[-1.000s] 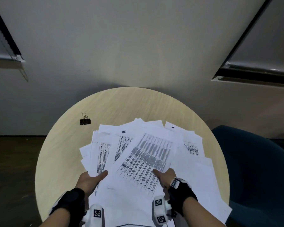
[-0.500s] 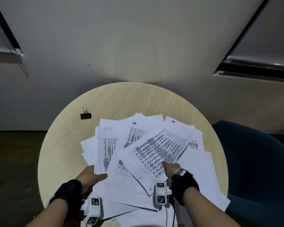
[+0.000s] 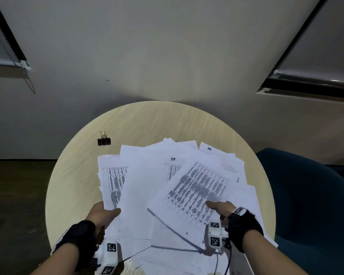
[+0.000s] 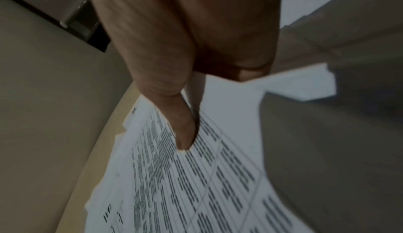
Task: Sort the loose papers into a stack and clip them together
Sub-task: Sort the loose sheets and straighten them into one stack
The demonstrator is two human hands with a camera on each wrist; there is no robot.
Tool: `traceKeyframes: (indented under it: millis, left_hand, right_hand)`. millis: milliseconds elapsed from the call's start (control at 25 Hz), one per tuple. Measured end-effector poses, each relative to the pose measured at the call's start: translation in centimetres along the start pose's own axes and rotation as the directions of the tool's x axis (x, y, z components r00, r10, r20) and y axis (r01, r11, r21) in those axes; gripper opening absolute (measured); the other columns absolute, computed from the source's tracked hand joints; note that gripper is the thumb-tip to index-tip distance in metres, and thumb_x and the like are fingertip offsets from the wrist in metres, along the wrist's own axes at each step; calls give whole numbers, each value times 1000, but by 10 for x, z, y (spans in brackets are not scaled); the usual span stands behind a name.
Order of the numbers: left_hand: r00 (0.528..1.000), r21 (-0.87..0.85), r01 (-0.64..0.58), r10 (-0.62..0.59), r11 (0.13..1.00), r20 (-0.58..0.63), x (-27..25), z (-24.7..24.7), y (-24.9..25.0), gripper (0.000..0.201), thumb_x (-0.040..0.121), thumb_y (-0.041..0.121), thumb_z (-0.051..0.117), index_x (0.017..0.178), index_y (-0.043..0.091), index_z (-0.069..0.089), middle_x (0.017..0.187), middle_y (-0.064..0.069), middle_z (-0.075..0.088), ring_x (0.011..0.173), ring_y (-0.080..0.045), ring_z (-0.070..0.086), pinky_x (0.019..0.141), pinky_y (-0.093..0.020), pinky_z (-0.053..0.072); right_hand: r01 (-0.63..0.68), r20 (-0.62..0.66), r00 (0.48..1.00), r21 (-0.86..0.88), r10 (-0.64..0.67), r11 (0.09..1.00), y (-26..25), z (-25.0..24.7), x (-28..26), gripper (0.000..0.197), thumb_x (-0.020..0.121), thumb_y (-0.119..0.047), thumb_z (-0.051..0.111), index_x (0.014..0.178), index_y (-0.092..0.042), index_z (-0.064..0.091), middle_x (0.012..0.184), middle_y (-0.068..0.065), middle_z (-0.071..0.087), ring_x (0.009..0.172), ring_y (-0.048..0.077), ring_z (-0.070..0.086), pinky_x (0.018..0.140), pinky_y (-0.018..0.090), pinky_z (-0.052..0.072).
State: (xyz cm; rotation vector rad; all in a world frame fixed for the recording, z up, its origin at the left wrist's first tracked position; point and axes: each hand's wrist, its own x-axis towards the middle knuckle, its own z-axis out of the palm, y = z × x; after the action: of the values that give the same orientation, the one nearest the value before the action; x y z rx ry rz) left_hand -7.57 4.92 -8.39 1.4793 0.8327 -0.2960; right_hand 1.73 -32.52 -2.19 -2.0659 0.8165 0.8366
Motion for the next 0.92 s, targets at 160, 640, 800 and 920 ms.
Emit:
traceKeyframes:
  millis: [160, 640, 800, 920]
  left_hand:
    - [998, 45, 2, 1, 999, -57, 1, 5, -1, 26, 75, -6, 73, 101, -5, 68, 88, -16, 72, 83, -33, 67, 81, -38, 51]
    - [993, 157, -70, 83, 985, -82, 0, 1, 5, 27, 83, 6, 70, 107, -6, 66, 73, -13, 63, 55, -20, 50, 56, -27, 37]
    - [991, 135, -115, 123, 984, -50, -5, 7, 8, 27, 85, 6, 69, 109, -6, 65, 90, -25, 68, 62, -22, 56, 60, -27, 41]
    - [992, 101, -113, 119, 988, -50, -7, 9, 8, 20, 83, 5, 70, 101, -4, 67, 80, -12, 69, 65, -22, 62, 66, -27, 46]
  right_hand:
    - [53, 118, 993, -183, -31, 982, -13, 35, -13, 53, 79, -47, 73, 57, -17, 35, 33, -1, 42, 36, 17, 38, 46, 21, 33]
    - [518, -546, 462, -474, -699, 712, -85, -22, -64, 14, 86, -13, 60, 86, 1, 64, 89, 19, 62, 77, 37, 63, 63, 37, 48]
    - [420, -115, 365, -865, -924, 274, -95, 21, -113, 27, 39, -11, 86, 56, -12, 65, 61, 6, 58, 40, 26, 55, 37, 25, 36]
    - [414, 111, 557, -896, -823, 160, -78, 78, -116, 23, 63, -18, 80, 82, -11, 70, 88, 8, 62, 72, 26, 66, 55, 29, 41]
